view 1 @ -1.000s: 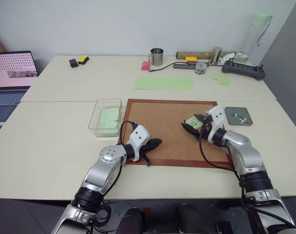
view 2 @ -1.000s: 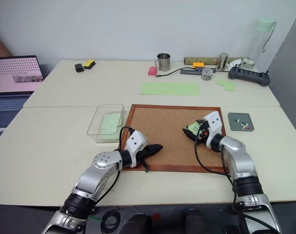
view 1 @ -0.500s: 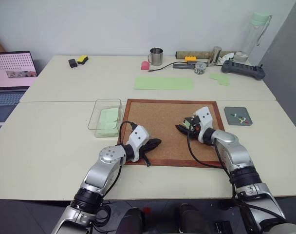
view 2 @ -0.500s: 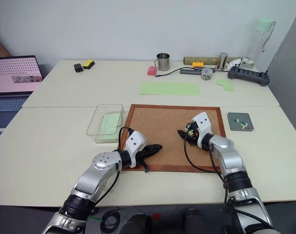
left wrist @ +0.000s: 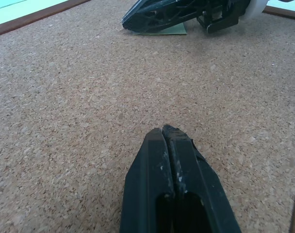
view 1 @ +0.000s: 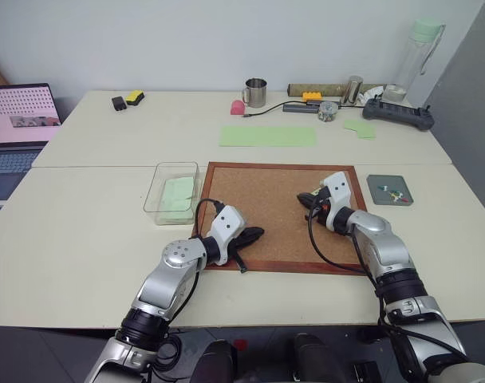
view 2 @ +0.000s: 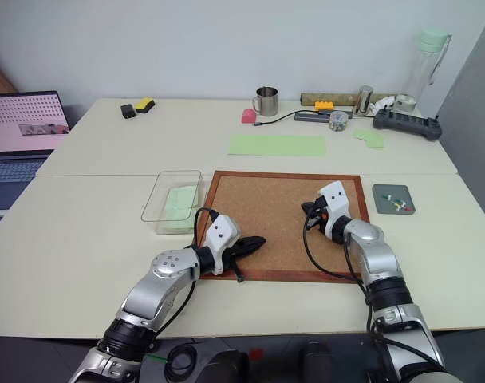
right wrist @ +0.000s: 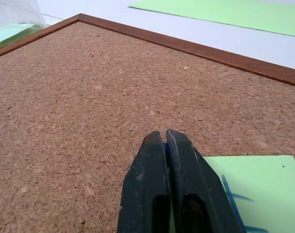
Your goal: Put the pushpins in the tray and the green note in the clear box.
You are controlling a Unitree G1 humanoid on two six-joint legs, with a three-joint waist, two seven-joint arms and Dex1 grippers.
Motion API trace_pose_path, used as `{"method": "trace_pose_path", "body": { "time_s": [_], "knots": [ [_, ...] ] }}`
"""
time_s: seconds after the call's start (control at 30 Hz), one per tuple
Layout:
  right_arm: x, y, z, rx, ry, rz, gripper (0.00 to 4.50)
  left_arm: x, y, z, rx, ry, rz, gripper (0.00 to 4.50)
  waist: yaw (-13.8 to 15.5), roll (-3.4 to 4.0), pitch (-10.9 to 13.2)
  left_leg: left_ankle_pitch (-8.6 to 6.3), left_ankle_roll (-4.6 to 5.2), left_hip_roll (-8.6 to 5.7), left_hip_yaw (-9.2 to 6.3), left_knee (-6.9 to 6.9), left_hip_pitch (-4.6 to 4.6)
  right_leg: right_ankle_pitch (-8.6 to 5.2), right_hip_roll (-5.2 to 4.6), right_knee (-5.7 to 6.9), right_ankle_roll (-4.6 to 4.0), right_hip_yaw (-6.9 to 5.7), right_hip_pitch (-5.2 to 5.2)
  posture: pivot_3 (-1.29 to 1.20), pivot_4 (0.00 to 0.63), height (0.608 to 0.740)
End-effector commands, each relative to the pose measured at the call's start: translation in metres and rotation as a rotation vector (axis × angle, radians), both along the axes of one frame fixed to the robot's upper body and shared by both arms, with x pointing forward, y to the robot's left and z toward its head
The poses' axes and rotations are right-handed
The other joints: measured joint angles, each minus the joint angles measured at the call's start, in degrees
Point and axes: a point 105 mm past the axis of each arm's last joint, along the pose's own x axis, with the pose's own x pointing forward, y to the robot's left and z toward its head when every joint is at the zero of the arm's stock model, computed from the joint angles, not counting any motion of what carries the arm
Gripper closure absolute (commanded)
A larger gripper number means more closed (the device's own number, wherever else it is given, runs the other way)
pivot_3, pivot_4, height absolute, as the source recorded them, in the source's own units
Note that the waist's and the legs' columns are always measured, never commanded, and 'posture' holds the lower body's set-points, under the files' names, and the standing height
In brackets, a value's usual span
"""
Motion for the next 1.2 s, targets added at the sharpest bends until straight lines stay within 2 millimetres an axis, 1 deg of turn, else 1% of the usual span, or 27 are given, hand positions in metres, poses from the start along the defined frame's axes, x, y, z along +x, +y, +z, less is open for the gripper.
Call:
{"method": "trace_pose_path", "body": {
  "time_s": [0.03,0.1,0.13,0.2,0.27,0.37,0.53,0.6,0.7,0.77,0.9,0.93,1.03,1.2],
  "knots": [
    [0.003,0.002,0.019,0.012,-0.067,0.015,4.46,-0.005,0.01,-0.025,0.062,0.086,0.024,4.5,-0.01,0.0,0.0,0.0,0.0,0.0,0.0,0.0,0.0,0.0,0.0,0.0,0.0,0.0,0.0,0.0,0.15,0.74],
    [0.002,0.004,0.026,0.015,-0.094,0.031,4.46,-0.005,0.01,-0.024,0.062,0.085,0.023,4.5,-0.01,0.0,0.0,0.0,0.0,0.0,0.0,0.0,0.0,0.0,0.0,0.0,0.0,0.01,0.0,0.0,0.15,0.74],
    [0.002,0.004,0.035,0.026,-0.124,0.03,4.46,-0.005,0.01,-0.024,0.062,0.086,0.024,4.5,-0.01,0.0,0.0,0.0,0.0,0.0,0.0,0.0,0.0,0.0,0.0,0.0,0.0,0.0,0.0,0.0,0.15,0.74],
    [0.0,0.006,0.06,0.066,-0.205,0.034,4.46,-0.005,0.011,-0.024,0.061,0.086,0.025,4.5,-0.01,0.0,0.01,0.0,0.0,0.0,0.0,0.0,-0.01,0.0,0.0,0.0,0.0,0.0,-0.01,0.0,0.15,0.74],
    [-0.001,0.005,0.078,0.09,-0.265,0.028,4.46,-0.005,0.011,-0.024,0.06,0.088,0.026,4.5,-0.02,0.02,0.03,0.0,0.0,0.0,-0.01,0.0,-0.05,0.0,0.0,0.01,0.0,0.01,-0.06,0.0,0.15,0.74],
    [-0.004,0.002,0.09,0.107,-0.298,0.015,4.46,-0.006,0.01,-0.025,0.059,0.089,0.023,4.5,-0.02,0.02,0.02,0.0,0.0,0.0,-0.04,0.0,-0.07,0.0,0.0,0.02,0.0,0.02,-0.08,0.0,0.15,0.74],
    [-0.004,-0.003,0.101,0.116,-0.332,-0.016,4.46,-0.004,0.006,-0.02,0.039,0.086,0.014,4.5,0.02,0.01,0.01,0.0,0.0,0.0,-0.04,0.0,-0.04,0.0,0.0,0.0,0.01,-0.01,-0.04,0.0,0.15,0.74],
    [-0.003,-0.005,0.111,0.137,-0.361,-0.037,4.46,0.0,-0.003,-0.001,-0.062,0.077,0.018,4.5,0.04,0.01,0.01,0.0,0.0,0.0,-0.04,0.0,-0.05,0.0,-0.01,0.0,0.0,-0.01,-0.04,0.0,0.15,0.74],
    [-0.002,-0.007,0.122,0.173,-0.382,-0.062,4.46,0.007,-0.013,0.026,-0.168,0.048,0.015,4.5,0.21,0.0,0.03,0.0,0.0,-0.02,-0.07,0.01,-0.1,0.0,-0.03,0.0,0.0,-0.03,-0.05,0.0,0.15,0.74],
    [-0.001,-0.01,0.129,0.215,-0.4,-0.097,4.46,0.008,-0.019,0.039,-0.21,0.03,-0.002,4.5,0.24,-0.04,0.08,0.0,0.0,-0.03,-0.07,0.02,-0.15,0.0,-0.04,-0.01,0.0,-0.06,-0.06,0.0,0.15,0.74],
    [0.0,-0.017,0.146,0.329,-0.45,-0.169,4.46,0.01,-0.027,0.056,-0.259,-0.008,-0.023,4.5,0.26,-0.07,0.1,0.0,0.0,-0.04,-0.06,0.04,-0.22,0.01,-0.04,-0.02,0.0,-0.12,-0.1,0.0,0.15,0.74],
    [0.0,-0.017,0.144,0.301,-0.457,-0.168,4.46,0.01,-0.03,0.062,-0.283,-0.017,-0.025,4.5,0.26,-0.07,0.1,0.0,-0.01,-0.04,-0.06,0.03,-0.22,0.01,-0.04,-0.02,0.0,-0.12,-0.1,0.0,0.15,0.74],
    [-0.003,-0.008,0.132,0.143,-0.496,-0.119,4.46,0.011,-0.039,0.075,-0.325,-0.034,-0.048,4.5,0.28,-0.08,0.1,0.0,-0.01,-0.04,-0.06,0.03,-0.23,0.01,-0.04,-0.03,0.0,-0.1,-0.12,0.0,0.15,0.74],
    [-0.006,-0.004,0.14,0.149,-0.542,-0.112,4.46,0.014,-0.047,0.088,-0.382,-0.047,-0.057,4.5,0.15,-0.08,0.11,0.0,-0.01,-0.05,0.04,0.03,-0.23,0.01,-0.04,-0.01,0.0,-0.09,-0.13,0.0,0.15,0.74]
  ]
}}
